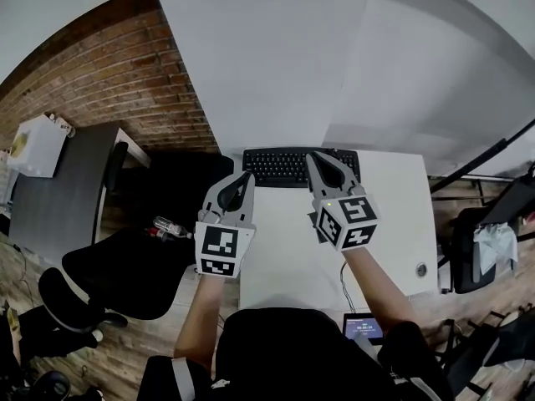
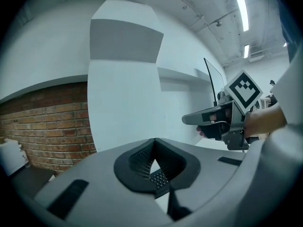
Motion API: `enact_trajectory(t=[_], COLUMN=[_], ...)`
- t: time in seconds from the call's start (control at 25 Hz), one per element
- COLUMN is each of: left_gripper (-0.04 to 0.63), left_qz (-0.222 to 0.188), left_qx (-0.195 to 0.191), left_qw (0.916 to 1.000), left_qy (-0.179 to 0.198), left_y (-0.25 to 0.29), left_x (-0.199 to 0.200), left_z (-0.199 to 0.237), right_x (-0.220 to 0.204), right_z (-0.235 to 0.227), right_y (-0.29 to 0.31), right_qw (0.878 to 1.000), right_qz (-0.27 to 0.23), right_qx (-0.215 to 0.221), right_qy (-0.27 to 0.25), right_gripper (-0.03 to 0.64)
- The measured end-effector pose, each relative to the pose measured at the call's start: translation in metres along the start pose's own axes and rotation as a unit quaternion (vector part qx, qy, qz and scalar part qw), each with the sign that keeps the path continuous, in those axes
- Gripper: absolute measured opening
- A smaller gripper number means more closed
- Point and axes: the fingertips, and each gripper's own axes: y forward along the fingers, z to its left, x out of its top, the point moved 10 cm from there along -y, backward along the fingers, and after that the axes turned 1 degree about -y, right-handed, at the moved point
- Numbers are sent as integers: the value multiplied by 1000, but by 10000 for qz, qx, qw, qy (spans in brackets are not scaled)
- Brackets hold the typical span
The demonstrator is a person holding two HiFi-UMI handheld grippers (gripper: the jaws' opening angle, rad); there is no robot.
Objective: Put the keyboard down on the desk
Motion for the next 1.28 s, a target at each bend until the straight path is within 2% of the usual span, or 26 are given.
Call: enact_trajectory(t=[0.44, 0.72, 1.28], left_gripper=[14, 14, 14], left_qz=[-264, -423, -465], left_qx=[304, 282, 276], left_qw=[9992, 9987, 9985], left_qy=[-53, 51, 28], left_y=[-17, -16, -18], left_x=[22, 36, 42], left_z=[-17, -22, -26], right_x=[25, 36, 36], right_z=[7, 6, 6], right_y=[-26, -31, -34], right_qw=[9986, 9978, 9970], right_qz=[-298, -455, -513], right_qx=[426, 481, 519], right_qy=[-39, -11, 247], right_gripper=[41, 41, 41])
